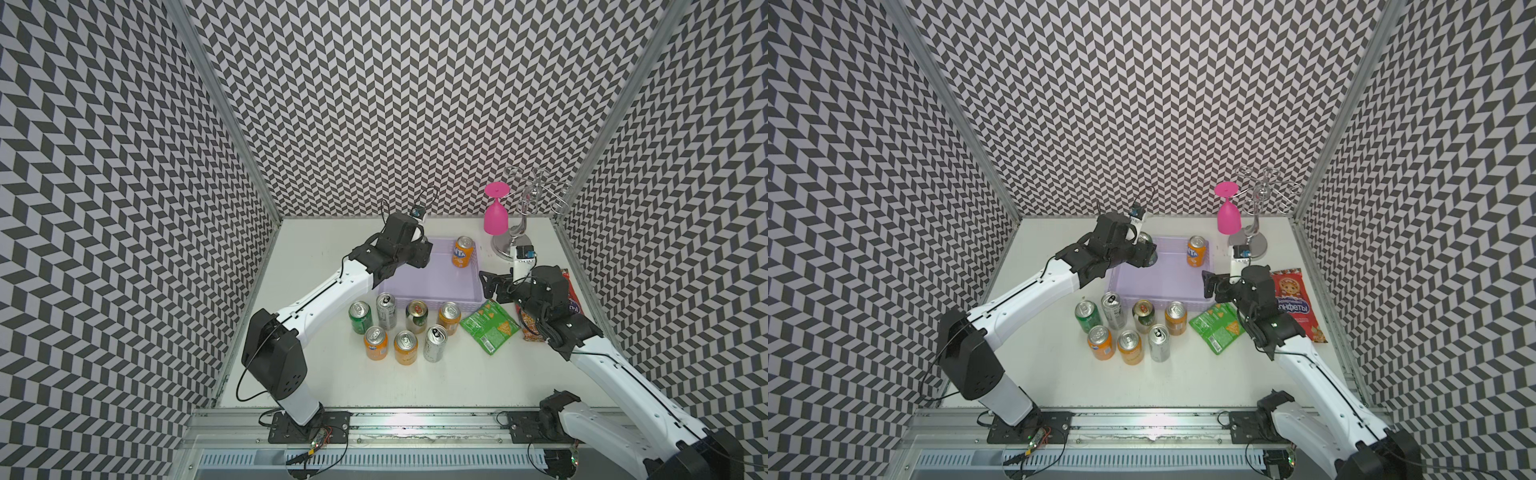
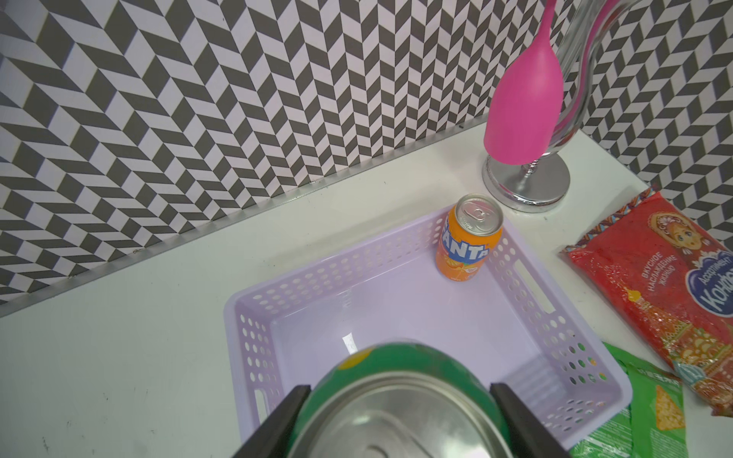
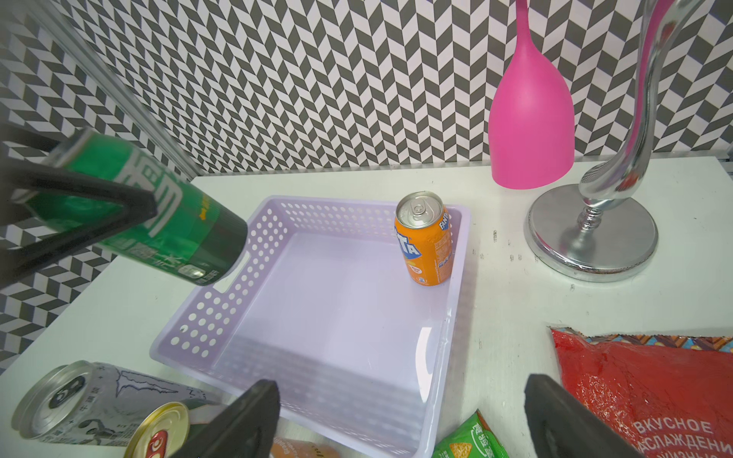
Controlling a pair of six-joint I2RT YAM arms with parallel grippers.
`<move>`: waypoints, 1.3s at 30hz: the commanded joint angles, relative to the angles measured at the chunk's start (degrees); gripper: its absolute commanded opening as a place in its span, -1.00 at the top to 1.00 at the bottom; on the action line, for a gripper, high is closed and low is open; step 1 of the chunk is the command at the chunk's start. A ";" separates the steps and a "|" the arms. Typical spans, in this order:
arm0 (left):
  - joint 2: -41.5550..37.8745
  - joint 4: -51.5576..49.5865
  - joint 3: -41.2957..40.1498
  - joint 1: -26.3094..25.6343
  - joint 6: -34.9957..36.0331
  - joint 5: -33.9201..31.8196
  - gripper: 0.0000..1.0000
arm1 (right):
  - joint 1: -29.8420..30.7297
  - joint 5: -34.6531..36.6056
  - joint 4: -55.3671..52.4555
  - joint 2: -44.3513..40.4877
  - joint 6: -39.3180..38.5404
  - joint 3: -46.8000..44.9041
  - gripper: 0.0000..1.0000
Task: Take out the drinks from the basket
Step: Pick up the drink from the basket, then place the drink at the center of the board.
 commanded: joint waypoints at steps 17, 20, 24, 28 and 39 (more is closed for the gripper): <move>-27.59 -14.51 -10.72 -14.60 -13.37 -13.08 -0.14 | -0.39 -0.16 3.01 -1.96 0.08 -0.69 -0.99; -29.64 -19.71 -10.60 -16.21 -16.17 -13.23 -0.13 | -0.41 -0.16 2.96 -1.97 0.17 -0.66 -0.99; -31.68 -25.00 -11.39 -18.17 -20.67 -13.23 -0.11 | -0.41 0.03 3.10 -1.88 0.05 -0.55 -0.99; -32.76 -28.15 -14.13 -19.78 -24.83 -12.89 -0.10 | -0.41 0.53 2.98 -1.94 0.09 -0.46 -0.99; -35.18 -28.63 -23.72 -24.69 -33.33 -12.17 -0.09 | -0.41 1.68 2.85 -1.96 -0.03 -0.28 -0.99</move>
